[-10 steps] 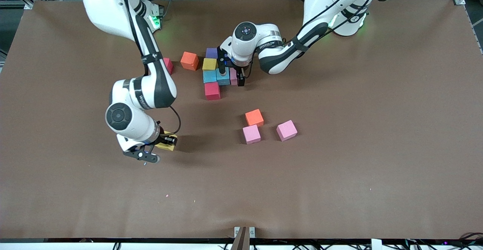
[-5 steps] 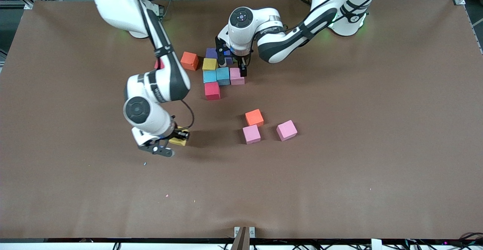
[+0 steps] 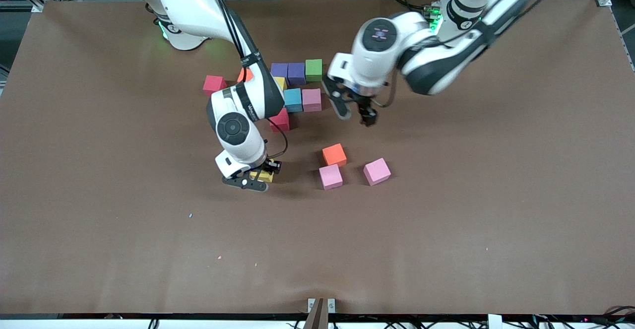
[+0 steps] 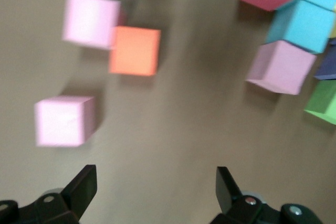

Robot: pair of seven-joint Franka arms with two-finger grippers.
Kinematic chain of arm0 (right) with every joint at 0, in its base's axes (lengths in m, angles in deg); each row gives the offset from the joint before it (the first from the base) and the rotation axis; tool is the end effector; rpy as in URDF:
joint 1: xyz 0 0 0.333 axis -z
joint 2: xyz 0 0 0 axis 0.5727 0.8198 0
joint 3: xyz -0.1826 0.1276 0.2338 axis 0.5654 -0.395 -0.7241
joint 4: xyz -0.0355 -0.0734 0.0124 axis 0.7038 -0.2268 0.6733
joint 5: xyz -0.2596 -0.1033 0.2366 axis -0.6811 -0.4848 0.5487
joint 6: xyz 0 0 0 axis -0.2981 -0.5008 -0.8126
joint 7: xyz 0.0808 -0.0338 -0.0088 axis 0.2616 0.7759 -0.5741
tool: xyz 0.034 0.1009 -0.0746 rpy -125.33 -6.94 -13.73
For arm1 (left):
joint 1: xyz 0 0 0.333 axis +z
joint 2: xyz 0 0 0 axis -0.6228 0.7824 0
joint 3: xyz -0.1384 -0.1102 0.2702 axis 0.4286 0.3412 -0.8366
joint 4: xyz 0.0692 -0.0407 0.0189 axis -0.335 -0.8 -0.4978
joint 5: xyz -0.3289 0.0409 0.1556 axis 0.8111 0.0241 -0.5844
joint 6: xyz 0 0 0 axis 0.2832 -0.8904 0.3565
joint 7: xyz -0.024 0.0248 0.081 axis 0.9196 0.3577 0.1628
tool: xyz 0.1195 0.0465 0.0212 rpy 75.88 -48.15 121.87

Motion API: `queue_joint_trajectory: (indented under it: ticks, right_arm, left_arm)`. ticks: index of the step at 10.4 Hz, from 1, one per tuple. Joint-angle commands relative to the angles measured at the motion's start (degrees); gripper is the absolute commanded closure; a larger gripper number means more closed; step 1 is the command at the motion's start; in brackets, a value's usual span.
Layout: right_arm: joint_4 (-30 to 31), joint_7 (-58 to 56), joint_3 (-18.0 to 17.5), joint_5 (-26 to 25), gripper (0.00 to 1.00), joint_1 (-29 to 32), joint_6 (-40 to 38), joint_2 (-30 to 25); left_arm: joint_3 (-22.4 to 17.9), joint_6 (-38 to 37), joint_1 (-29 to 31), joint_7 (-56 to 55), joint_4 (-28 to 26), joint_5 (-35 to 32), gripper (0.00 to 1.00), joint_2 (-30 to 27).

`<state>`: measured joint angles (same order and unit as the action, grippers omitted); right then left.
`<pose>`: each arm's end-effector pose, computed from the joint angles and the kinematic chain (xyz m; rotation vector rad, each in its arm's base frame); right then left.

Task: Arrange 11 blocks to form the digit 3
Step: 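Move the left gripper to the loose light pink cube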

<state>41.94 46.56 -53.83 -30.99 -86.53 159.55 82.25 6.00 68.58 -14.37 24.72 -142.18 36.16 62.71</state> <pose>0.5632 0.3495 0.2361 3.1223 -0.2968 -0.0081 0.4533 -0.3590 0.3779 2.6283 -1.6123 -0.0159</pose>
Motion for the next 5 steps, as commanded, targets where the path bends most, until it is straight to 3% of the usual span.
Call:
queue_joint_trajectory:
  ticks: [1, 3, 5]
  right_arm:
    - [2.2, 0.8, 0.3, -0.8, 0.73, -2.7, 1.3, -0.8]
    - [4.3, 0.0, 0.1, -0.6, 0.7, -4.1, 3.0, -0.8]
    - [6.4, 0.2, -0.2, -0.5, 0.7, -6.7, 4.8, -0.9]
  left_arm:
    - [3.2, -1.6, 9.7, 2.0, 0.4, 0.1, 0.0, -1.3]
    - [-0.4, -1.4, 10.1, 5.5, 2.3, -0.9, 0.0, -0.6]
    - [-0.8, -0.8, 10.0, 5.5, 4.0, -2.5, 0.0, 0.8]
